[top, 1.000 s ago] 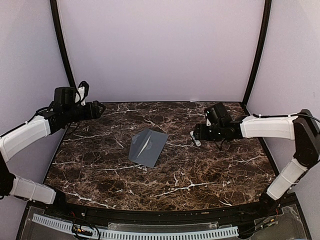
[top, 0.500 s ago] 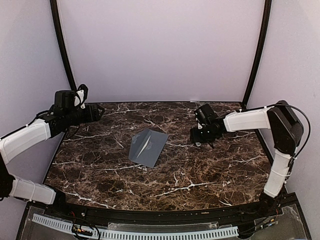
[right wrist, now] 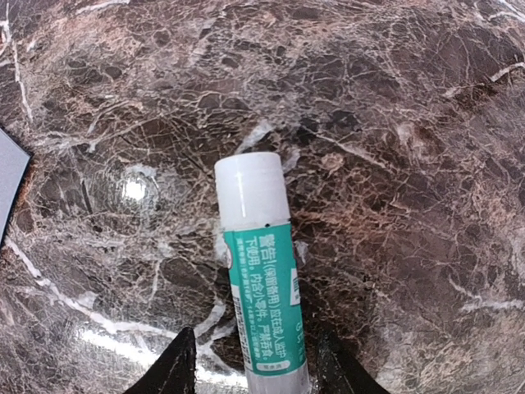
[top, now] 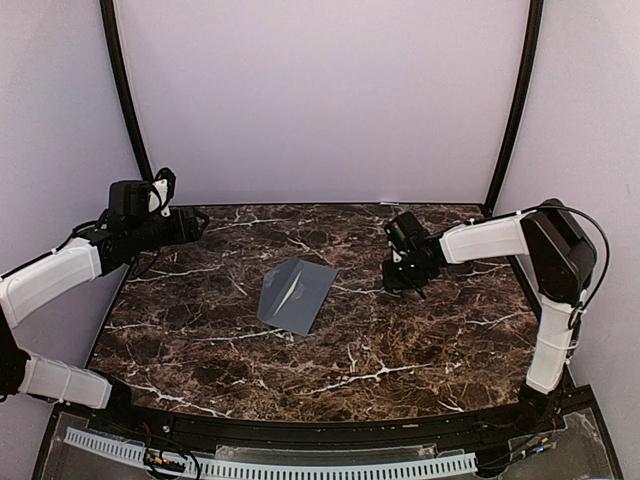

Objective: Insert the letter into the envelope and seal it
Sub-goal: Open the solid glue cap from the solid glue.

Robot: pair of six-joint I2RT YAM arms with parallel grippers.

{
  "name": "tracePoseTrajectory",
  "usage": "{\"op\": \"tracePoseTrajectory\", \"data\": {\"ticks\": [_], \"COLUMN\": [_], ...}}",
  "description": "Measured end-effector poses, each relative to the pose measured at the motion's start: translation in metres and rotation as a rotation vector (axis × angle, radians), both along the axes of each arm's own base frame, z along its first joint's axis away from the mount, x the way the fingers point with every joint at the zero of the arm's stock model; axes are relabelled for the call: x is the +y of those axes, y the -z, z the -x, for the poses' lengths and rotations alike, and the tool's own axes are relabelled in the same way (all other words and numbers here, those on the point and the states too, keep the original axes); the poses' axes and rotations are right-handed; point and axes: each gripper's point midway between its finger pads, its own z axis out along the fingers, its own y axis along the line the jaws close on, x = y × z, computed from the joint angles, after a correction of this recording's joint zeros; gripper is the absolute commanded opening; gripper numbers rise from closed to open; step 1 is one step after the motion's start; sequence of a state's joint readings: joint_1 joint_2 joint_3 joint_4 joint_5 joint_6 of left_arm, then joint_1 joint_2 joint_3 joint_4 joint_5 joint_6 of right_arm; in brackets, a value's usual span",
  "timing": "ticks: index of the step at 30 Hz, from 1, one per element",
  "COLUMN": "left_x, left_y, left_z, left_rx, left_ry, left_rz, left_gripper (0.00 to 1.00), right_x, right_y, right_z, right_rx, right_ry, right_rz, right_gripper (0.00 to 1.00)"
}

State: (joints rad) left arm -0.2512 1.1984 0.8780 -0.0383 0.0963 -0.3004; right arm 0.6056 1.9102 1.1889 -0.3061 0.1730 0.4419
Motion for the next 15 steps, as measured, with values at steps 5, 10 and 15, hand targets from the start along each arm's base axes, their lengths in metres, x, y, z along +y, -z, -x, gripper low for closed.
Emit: {"op": "tracePoseTrajectory", "data": {"ticks": [5,10,15], "left_x": [0.0000,0.0000,0.0000], "left_y": [-0.0001,0.0001,0.0002], "left_z": [0.0000,-0.0001,-0.0001], "left_rx": [0.000,0.000,0.000], "left_ry": [0.000,0.000,0.000], "left_rz": [0.000,0.000,0.000], "left_gripper": [0.76,0.76,0.77], "right_x": [-0.0001,-0.0001,0.0004], "right_y": [0.0031,0.0041,0.0092], "right_z": [0.0001,-0.0006,-0.0021], "right_rx": [0.008,0.010,0.016], "right_ry": [-0.004,-0.005,-0.009], "right_rz": [0.008,0.013,0.025], "right_gripper": [0.44,0.42,0.39]}}
